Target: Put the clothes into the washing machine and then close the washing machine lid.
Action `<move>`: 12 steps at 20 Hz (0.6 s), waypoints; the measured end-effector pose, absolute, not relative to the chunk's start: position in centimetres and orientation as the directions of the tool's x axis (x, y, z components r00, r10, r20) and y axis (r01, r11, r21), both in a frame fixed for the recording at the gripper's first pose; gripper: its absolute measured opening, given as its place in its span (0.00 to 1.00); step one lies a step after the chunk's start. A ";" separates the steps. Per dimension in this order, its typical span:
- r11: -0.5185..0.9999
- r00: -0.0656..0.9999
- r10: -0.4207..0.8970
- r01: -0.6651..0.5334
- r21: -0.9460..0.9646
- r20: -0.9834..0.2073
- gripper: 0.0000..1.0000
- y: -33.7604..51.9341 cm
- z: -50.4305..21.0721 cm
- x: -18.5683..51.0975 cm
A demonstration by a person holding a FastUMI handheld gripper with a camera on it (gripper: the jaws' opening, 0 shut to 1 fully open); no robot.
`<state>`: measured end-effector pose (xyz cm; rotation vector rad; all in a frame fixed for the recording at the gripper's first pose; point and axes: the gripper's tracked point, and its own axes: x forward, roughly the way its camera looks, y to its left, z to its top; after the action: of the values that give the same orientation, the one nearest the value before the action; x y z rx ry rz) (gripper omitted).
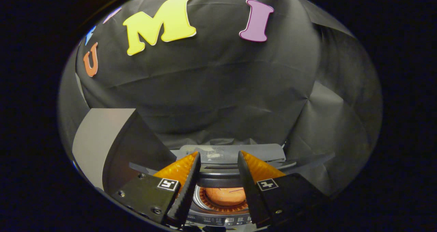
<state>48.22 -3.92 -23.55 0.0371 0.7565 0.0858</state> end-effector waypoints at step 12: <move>0.993 0.672 0.121 -0.074 0.097 -0.730 0.70 -2.2 -27.4 39.0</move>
<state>38.96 -2.25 -27.44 0.0614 0.8262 0.1098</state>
